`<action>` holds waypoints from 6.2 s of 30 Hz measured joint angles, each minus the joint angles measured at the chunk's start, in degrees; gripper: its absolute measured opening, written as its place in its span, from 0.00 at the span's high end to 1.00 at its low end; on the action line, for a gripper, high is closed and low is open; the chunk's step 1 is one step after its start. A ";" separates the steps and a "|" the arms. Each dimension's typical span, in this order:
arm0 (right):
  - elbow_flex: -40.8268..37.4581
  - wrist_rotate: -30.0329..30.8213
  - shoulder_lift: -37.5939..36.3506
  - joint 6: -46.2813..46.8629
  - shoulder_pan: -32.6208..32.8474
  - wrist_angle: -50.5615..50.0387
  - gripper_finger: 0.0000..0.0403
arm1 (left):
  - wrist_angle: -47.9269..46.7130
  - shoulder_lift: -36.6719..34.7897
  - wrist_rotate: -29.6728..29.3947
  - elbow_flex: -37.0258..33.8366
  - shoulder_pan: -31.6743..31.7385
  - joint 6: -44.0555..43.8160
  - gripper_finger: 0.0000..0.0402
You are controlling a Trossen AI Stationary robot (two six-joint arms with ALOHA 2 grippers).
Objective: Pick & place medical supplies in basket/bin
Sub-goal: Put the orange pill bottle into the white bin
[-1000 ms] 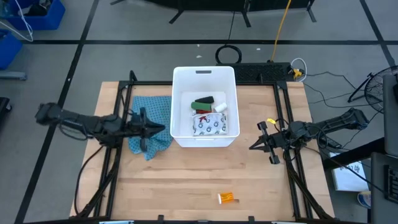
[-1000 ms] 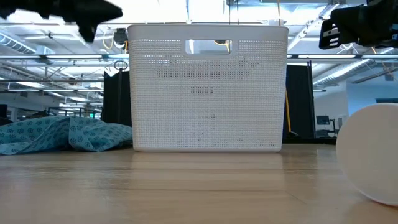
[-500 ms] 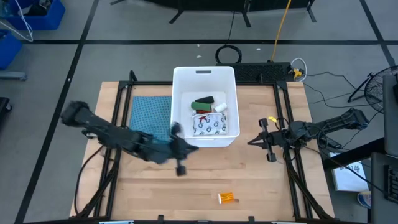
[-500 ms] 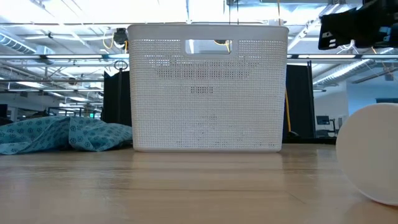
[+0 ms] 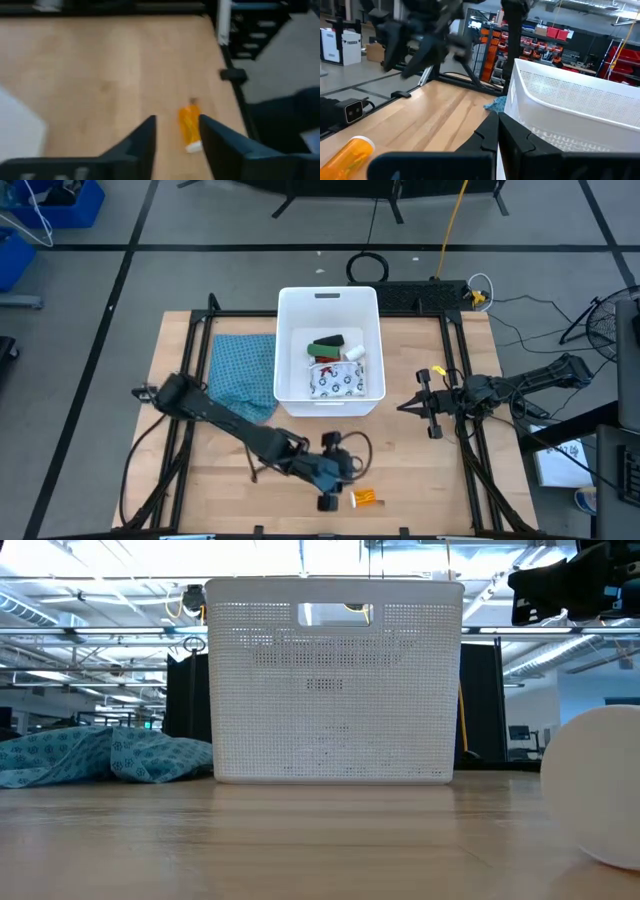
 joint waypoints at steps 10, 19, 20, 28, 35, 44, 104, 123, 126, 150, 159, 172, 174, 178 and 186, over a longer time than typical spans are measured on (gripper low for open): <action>0.00 1.06 0.02 1.37 0.00 0.00 1.00 | 4.00 6.77 6.70 1.32 -0.29 -2.74 0.14; -3.15 7.63 -0.02 5.43 0.00 1.57 1.00 | 15.35 11.48 8.17 1.38 -0.28 -4.71 0.05; -3.63 7.55 -0.02 5.94 0.00 2.69 1.00 | 15.86 12.14 8.21 1.38 -0.28 -5.17 0.05; -5.81 7.45 -0.02 6.50 0.00 8.79 1.00 | 15.99 15.87 7.96 1.35 -0.55 -7.99 0.06; -5.95 7.55 -0.01 6.65 0.00 9.97 1.00 | 16.54 18.74 6.49 1.38 -1.09 -10.59 0.06; -6.05 7.56 0.09 7.17 0.00 9.94 1.00 | 14.85 20.09 6.52 1.35 -1.24 -15.04 0.06; -6.18 7.34 0.59 9.16 0.01 6.39 1.00 | 3.01 2.44 7.72 1.22 1.65 24.57 0.40; -6.18 7.31 0.90 10.13 0.02 6.40 1.00 | -12.53 -8.64 -1.08 1.29 0.24 12.42 0.76; -6.18 7.31 0.96 10.50 0.01 6.38 1.00 | -15.09 -5.21 -2.98 1.26 0.00 7.55 0.73; -6.17 7.31 1.16 10.67 0.02 7.11 1.00 | 7.84 1.19 -2.54 -14.31 -4.24 1.42 0.06; -6.19 7.31 1.16 10.67 0.02 6.86 1.00 | 12.71 1.17 2.36 -18.73 -1.72 1.90 0.06; -6.18 7.31 1.16 10.67 0.02 6.86 1.00 | 14.57 1.47 5.04 -19.93 -1.39 4.49 0.08; -6.16 7.31 1.16 10.67 0.02 6.86 1.00 | 14.50 1.65 5.53 -19.93 -1.28 4.83 0.12; -6.18 7.31 1.16 10.68 0.02 6.86 1.00 | 14.59 1.65 6.60 -19.91 -0.79 4.85 0.24; -6.19 7.31 1.16 10.67 0.02 6.86 1.00 | 14.74 1.67 9.66 -19.91 0.33 5.32 0.49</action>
